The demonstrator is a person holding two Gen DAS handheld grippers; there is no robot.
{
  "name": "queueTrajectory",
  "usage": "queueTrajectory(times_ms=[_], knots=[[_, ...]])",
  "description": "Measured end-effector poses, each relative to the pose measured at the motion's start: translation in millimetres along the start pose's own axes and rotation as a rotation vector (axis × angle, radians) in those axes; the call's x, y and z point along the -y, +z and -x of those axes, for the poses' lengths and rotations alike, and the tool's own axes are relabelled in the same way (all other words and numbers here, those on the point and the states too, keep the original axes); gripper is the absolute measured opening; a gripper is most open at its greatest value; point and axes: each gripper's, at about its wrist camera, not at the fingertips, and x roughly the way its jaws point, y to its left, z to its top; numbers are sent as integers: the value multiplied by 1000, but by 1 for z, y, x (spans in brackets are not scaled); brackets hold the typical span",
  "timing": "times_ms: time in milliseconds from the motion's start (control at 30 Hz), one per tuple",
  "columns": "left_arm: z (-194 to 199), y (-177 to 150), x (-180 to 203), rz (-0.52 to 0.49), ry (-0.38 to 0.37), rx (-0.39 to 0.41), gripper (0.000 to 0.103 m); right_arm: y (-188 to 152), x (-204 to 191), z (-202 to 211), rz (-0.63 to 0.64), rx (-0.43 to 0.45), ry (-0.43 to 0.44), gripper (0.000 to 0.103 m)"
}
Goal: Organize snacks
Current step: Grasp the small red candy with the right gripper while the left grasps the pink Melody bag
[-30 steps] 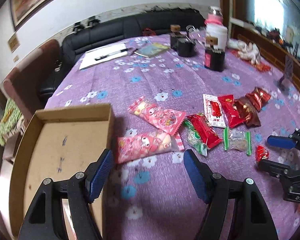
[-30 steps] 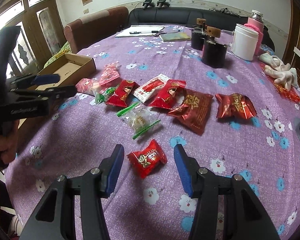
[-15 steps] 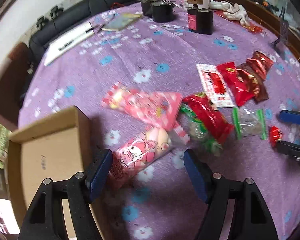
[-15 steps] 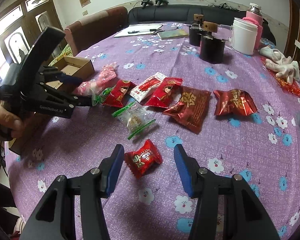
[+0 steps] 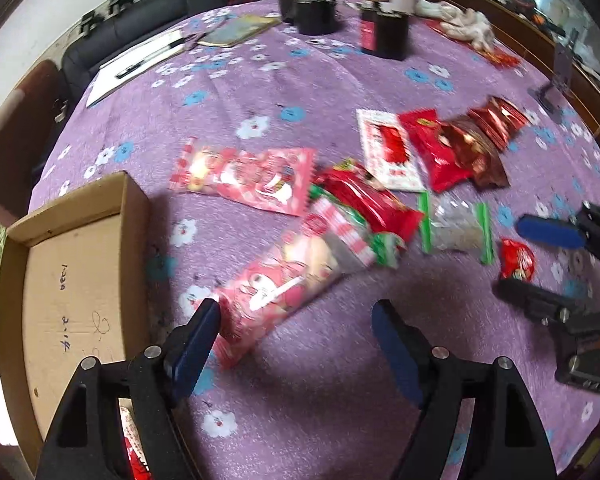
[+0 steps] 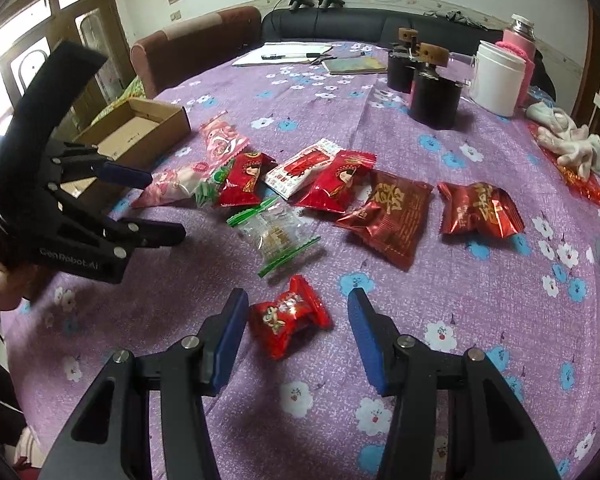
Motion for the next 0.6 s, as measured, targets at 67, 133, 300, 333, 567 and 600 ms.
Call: queueTrajectory(times_ms=[67,133,300,333,567,600], knots=[[3,3,-4,9,5,31,81,1,-2,-2,11,-6,-15,50],[5,6,-7,6,-5,53,81,2,-3,-4,19,-12,-20,50],[-5,10,1,-60,-3,11,81,2,-6,-8,33,-17,-29,50],[-7,10,3,-68,-6,16,81,2,-6,-8,31,-16,-28,50],[-6,6,0,-17,-33,23,73,3,-3,-7,21,-7,-24,37],[-4,5,-1,-4,-33,27,63,3,-1,-7,13,-6,-16,33]])
